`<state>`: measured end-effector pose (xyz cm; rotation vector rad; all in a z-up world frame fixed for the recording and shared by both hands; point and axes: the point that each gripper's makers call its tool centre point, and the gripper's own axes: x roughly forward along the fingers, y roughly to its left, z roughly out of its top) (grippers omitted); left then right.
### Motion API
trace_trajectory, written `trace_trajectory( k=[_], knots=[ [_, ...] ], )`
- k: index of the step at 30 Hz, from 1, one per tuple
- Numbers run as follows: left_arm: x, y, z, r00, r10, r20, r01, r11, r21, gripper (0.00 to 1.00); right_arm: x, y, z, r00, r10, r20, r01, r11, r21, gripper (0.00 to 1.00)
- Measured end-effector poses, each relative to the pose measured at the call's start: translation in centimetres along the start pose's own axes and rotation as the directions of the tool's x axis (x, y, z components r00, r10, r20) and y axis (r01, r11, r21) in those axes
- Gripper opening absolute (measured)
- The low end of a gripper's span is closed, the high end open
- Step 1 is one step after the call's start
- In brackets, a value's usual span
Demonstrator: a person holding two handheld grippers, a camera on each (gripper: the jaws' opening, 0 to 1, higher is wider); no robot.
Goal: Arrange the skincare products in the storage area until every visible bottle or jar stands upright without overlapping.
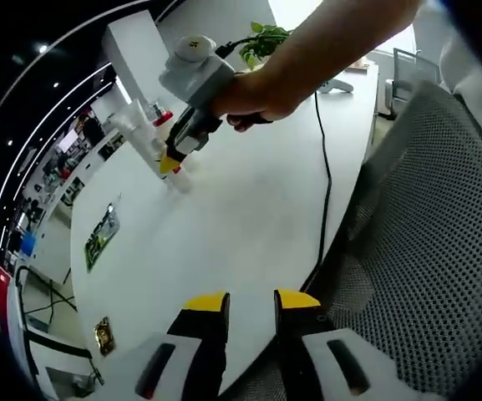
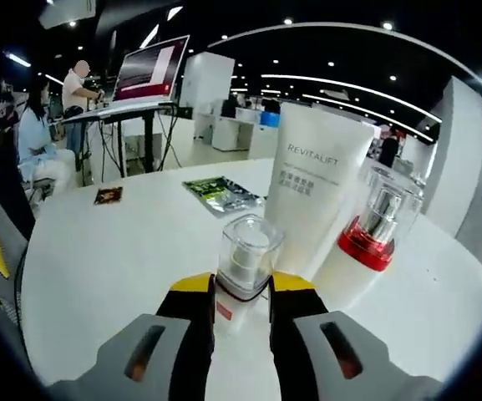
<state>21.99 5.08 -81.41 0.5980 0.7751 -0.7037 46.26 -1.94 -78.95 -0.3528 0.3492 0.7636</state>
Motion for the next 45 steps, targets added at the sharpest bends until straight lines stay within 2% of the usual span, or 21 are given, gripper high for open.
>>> trace_trajectory(
  k=[3,6,10,12,15,18,21,27,37,45],
  knots=[
    [-0.1,0.1,0.1,1.000,0.004,0.008,-0.004,1.000,0.001,0.21,0.1,-0.1,0.0,1.000,-0.004,-0.016,0.004,1.000,-0.028,0.23],
    [0.0,0.1,0.1,1.000,0.005,0.006,-0.005,1.000,0.003,0.21,0.1,-0.2,0.0,1.000,-0.003,-0.024,0.002,1.000,-0.022,0.24],
    [0.0,0.0,0.1,1.000,0.001,0.010,-0.001,1.000,-0.002,0.21,-0.1,-0.2,-0.7,0.998,-0.005,-0.063,0.006,1.000,0.026,0.26],
    [0.0,0.0,0.2,1.000,0.002,0.016,-0.002,1.000,-0.002,0.21,-0.4,-0.1,-0.8,0.998,-0.012,-0.056,0.014,0.999,0.044,0.27],
    [-0.1,0.0,0.2,1.000,0.003,0.014,-0.003,1.000,-0.003,0.21,-0.9,0.0,-1.2,0.998,-0.019,-0.062,0.024,0.997,0.073,0.27],
    [-0.1,0.0,0.2,1.000,0.001,0.014,-0.001,1.000,0.001,0.21,-1.1,-0.2,-2.3,0.995,-0.021,-0.098,0.033,0.991,0.127,0.24],
    [-0.1,0.0,0.2,1.000,0.002,0.011,-0.002,1.000,0.003,0.21,-1.3,-0.7,-2.6,0.994,-0.033,-0.101,0.047,0.989,0.143,0.23],
    [-0.1,0.0,0.1,1.000,0.001,0.007,-0.001,1.000,0.005,0.21,-1.1,-0.6,-2.4,0.994,-0.028,-0.104,0.042,0.990,0.136,0.18],
    [-0.1,0.0,0.0,1.000,0.000,0.001,0.000,1.000,0.003,0.21,-0.7,-0.7,-1.9,0.994,-0.034,-0.101,0.050,0.986,0.159,0.17],
    [-0.1,0.2,-0.1,1.000,0.011,-0.002,-0.011,1.000,-0.004,0.21,-0.8,-1.1,-2.4,0.992,-0.035,-0.119,0.053,0.987,0.152,0.17]
  ],
)
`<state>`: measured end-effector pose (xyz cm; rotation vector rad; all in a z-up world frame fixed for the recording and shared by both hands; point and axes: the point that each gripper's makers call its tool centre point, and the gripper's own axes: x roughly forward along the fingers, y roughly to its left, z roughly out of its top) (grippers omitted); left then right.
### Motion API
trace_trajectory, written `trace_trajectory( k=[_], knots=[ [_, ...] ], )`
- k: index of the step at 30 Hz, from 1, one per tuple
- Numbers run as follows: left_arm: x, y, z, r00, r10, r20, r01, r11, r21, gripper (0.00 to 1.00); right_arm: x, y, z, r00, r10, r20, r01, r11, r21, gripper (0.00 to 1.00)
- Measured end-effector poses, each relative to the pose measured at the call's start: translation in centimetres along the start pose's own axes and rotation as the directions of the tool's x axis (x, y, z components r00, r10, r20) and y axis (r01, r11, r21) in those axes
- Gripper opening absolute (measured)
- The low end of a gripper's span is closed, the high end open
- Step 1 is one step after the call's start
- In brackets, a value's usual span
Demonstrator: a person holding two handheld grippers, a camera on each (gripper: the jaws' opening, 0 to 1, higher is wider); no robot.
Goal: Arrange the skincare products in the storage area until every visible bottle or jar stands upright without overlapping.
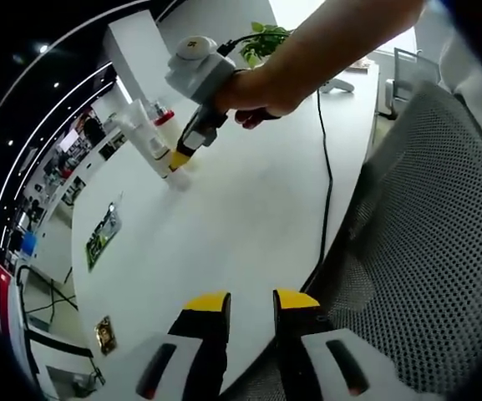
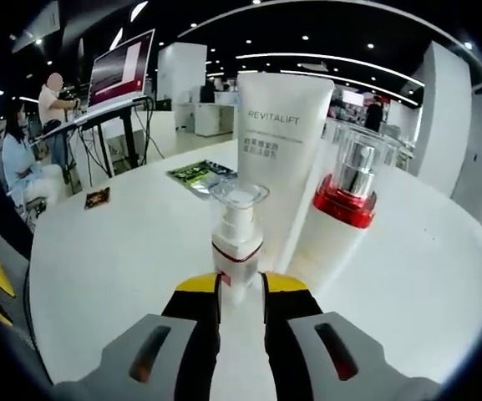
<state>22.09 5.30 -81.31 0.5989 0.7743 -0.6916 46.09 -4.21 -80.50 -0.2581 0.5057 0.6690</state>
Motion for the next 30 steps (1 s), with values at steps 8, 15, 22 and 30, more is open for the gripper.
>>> trace_trajectory(
  k=[8,15,22,30],
  knots=[
    [-0.1,0.1,0.0,1.000,0.006,0.002,-0.006,1.000,0.001,0.21,-1.7,-0.1,-0.6,1.000,0.014,0.004,-0.014,1.000,0.011,0.19],
    [-0.1,0.1,0.1,1.000,0.005,0.007,-0.005,1.000,0.009,0.21,-6.7,-2.3,-3.3,1.000,-0.024,-0.010,0.025,0.997,0.071,0.22],
    [-0.1,-0.2,0.4,1.000,-0.004,0.019,0.003,1.000,0.016,0.21,-15.3,-11.8,-10.5,0.957,-0.265,-0.121,0.288,0.926,0.244,0.25],
    [0.1,-0.5,0.3,1.000,-0.023,0.014,0.023,1.000,0.019,0.21,-23.6,-22.9,-16.1,0.806,-0.549,-0.221,0.590,0.718,0.369,0.36]
  ],
)
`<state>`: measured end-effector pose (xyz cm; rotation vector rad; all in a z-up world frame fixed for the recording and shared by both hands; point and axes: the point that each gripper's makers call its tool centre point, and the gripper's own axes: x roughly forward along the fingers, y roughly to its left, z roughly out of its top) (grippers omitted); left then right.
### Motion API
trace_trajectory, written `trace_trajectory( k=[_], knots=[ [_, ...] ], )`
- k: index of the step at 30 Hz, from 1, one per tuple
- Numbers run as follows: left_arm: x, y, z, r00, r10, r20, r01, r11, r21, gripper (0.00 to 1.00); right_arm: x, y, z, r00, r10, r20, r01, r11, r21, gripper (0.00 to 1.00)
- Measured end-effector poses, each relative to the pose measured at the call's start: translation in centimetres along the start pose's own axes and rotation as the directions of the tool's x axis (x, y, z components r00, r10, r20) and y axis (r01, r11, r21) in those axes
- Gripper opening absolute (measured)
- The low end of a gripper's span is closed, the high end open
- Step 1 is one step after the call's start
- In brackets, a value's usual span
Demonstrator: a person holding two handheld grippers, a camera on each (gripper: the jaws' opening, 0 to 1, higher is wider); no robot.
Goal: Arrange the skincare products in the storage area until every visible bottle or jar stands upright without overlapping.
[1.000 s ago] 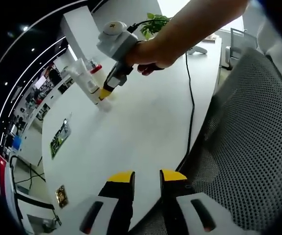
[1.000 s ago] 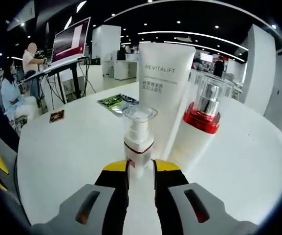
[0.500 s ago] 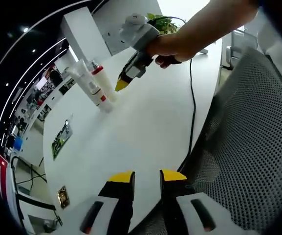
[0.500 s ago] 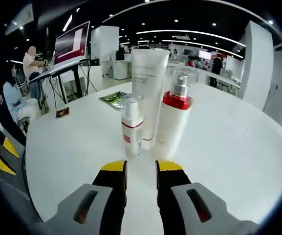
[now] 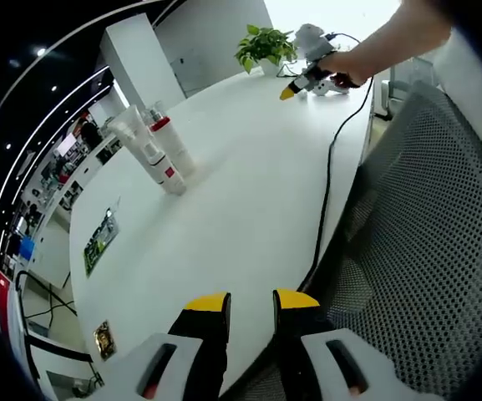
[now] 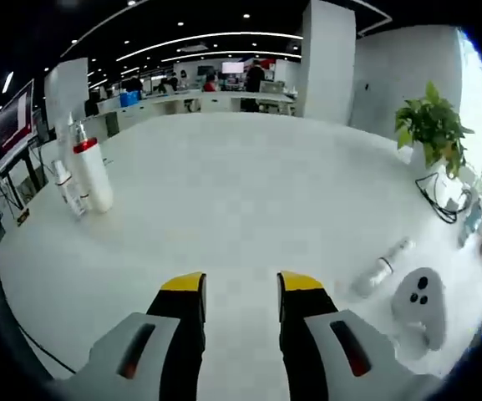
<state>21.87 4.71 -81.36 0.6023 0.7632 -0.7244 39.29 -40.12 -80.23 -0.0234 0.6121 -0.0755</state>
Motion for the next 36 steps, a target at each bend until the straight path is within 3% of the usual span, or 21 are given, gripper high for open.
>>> trace_trajectory(
  k=[2,5,10,23,31,36],
  knots=[
    [0.0,0.0,-0.1,1.000,0.000,-0.004,0.000,1.000,-0.002,0.21,0.3,-3.1,0.1,0.998,-0.069,-0.006,0.069,0.997,0.031,0.39],
    [0.1,0.0,-0.1,1.000,-0.003,-0.007,0.003,1.000,-0.005,0.21,0.1,-5.9,0.7,0.990,-0.142,0.003,0.141,0.985,0.104,0.40],
    [0.3,-0.4,-0.4,0.999,-0.022,-0.024,0.022,1.000,0.000,0.21,0.2,-8.4,-0.2,0.977,-0.197,-0.079,0.210,0.958,0.197,0.41],
    [0.6,-0.8,-1.1,0.997,-0.043,-0.067,0.043,0.999,0.005,0.21,2.9,-8.9,-3.0,0.958,-0.193,-0.212,0.241,0.942,0.232,0.37],
    [0.7,-0.9,-1.4,0.995,-0.047,-0.087,0.048,0.999,0.005,0.21,4.1,-9.8,-1.8,0.953,-0.214,-0.214,0.261,0.939,0.225,0.36],
    [0.8,-1.1,-1.5,0.994,-0.054,-0.094,0.055,0.998,0.013,0.21,3.4,-9.3,-1.7,0.957,-0.203,-0.209,0.248,0.943,0.220,0.21]
  ],
)
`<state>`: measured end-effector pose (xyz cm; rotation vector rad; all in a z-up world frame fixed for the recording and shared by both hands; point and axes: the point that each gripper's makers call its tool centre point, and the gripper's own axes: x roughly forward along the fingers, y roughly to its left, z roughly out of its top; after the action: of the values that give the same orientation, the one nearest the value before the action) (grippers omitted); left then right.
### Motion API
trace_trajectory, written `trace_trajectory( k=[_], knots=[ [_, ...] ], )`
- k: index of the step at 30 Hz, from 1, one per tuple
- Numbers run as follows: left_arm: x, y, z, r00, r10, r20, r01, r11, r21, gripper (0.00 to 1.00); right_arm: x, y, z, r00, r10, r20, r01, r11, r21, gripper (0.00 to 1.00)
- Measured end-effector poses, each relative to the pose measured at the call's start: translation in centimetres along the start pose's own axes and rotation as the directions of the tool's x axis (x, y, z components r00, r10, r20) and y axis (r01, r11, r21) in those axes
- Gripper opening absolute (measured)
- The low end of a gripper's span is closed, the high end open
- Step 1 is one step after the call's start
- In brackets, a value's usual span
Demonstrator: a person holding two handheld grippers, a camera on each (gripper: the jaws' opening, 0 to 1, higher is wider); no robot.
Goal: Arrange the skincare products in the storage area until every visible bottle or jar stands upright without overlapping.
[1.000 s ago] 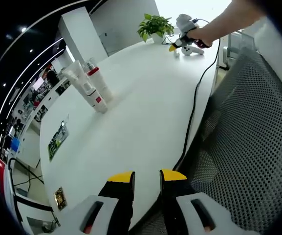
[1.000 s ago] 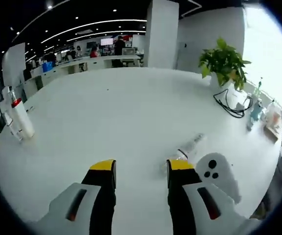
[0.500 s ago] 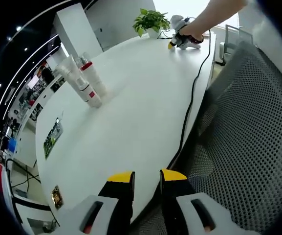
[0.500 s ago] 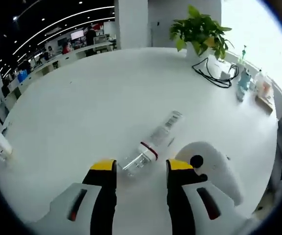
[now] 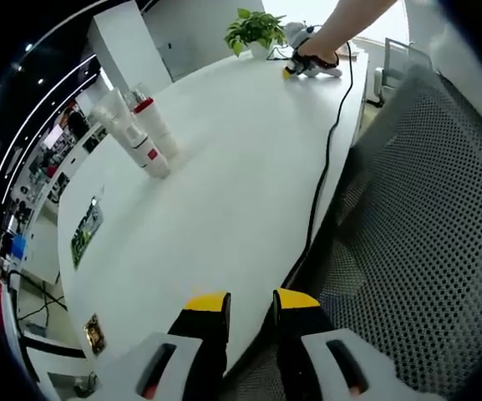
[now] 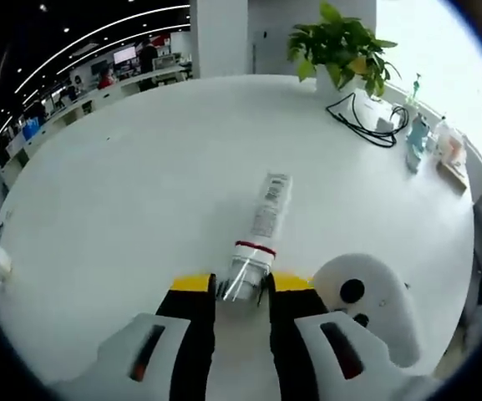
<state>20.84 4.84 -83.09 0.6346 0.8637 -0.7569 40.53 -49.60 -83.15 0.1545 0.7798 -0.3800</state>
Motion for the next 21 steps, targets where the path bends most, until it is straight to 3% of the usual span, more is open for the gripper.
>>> trace_trajectory(
  k=[2,7,9,11,16,21],
  knots=[
    [0.0,-0.1,0.1,1.000,0.000,0.001,0.000,1.000,0.007,0.21,0.1,0.0,-0.1,1.000,0.003,0.005,-0.002,1.000,-0.012,0.20],
    [-0.1,-0.1,0.2,1.000,0.000,0.005,0.000,1.000,0.014,0.21,-0.2,1.3,-0.5,0.994,0.106,-0.026,-0.105,0.994,0.038,0.18],
    [-0.1,-0.1,0.3,1.000,0.002,0.011,-0.002,1.000,0.012,0.21,-1.0,1.7,-0.3,0.992,0.123,-0.011,-0.122,0.991,0.052,0.17],
    [-0.1,0.0,0.4,1.000,0.004,0.020,-0.005,1.000,0.007,0.21,-1.4,2.7,0.1,0.983,0.181,0.021,-0.182,0.981,0.065,0.17],
    [-0.4,0.3,0.9,0.999,0.016,0.051,-0.016,1.000,-0.007,0.21,-4.4,6.6,0.3,0.933,0.350,0.084,-0.357,0.928,0.105,0.17],
    [-1.0,1.2,1.6,0.994,0.049,0.102,-0.043,0.997,-0.061,0.21,-8.5,11.8,-0.4,0.848,0.514,0.129,-0.527,0.843,0.104,0.17]
  ],
)
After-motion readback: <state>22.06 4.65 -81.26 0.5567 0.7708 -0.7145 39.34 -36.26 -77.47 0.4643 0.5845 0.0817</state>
